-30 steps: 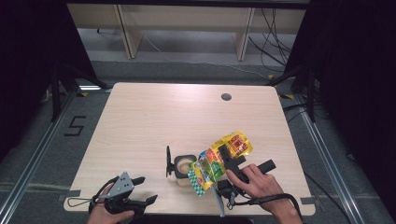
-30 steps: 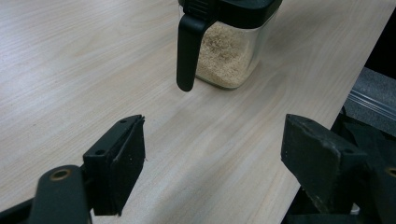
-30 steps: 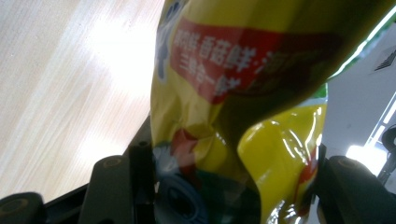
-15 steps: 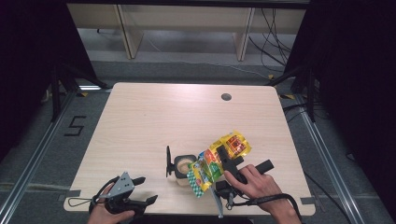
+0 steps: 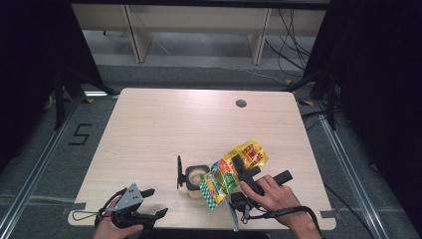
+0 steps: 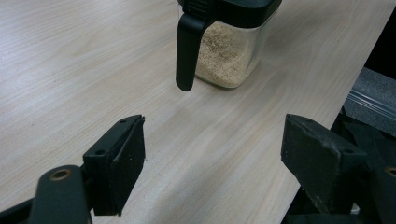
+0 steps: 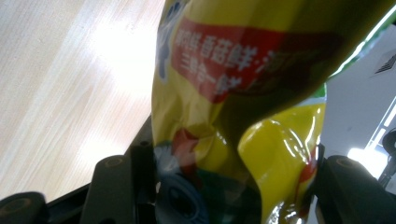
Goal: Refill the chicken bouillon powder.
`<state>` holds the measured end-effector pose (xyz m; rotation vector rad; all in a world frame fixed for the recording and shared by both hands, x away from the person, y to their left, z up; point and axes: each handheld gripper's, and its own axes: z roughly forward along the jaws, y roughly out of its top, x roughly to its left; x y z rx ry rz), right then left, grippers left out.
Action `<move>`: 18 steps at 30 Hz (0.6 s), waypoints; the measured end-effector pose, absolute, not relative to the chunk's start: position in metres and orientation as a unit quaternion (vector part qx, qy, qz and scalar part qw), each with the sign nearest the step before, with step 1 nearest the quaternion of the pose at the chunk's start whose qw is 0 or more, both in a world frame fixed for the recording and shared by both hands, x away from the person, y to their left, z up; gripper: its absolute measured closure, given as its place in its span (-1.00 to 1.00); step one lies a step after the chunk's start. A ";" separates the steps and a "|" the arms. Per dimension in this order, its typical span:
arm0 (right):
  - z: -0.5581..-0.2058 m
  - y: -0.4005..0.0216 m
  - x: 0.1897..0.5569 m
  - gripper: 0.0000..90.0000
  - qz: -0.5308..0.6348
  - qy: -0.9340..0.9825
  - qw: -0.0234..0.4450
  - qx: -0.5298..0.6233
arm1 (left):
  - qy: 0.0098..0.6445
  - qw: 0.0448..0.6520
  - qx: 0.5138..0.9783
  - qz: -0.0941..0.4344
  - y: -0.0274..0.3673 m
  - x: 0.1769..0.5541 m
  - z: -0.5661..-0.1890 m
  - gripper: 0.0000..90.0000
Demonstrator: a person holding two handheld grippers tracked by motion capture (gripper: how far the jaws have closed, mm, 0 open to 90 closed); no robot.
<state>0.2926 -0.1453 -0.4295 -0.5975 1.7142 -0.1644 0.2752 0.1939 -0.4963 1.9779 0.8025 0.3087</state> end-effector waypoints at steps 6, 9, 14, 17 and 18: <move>-0.433 -0.145 0.294 0.00 -0.055 0.747 0.610 -0.259 | 0.329 0.473 0.808 0.123 0.194 0.274 -0.495 -0.52; -0.434 -0.146 0.294 0.00 -0.052 0.750 0.610 -0.250 | 0.329 0.472 0.808 0.123 0.194 0.275 -0.495 -0.52; -0.431 -0.147 0.294 0.01 -0.044 0.751 0.609 -0.250 | 0.329 0.472 0.808 0.124 0.194 0.275 -0.495 -0.52; -0.433 -0.149 0.293 0.01 -0.029 0.758 0.608 -0.232 | 0.329 0.472 0.808 0.124 0.194 0.274 -0.495 -0.52; -0.432 -0.148 0.294 0.01 -0.034 0.756 0.606 -0.244 | 0.326 0.468 0.812 0.126 0.195 0.275 -0.495 -0.52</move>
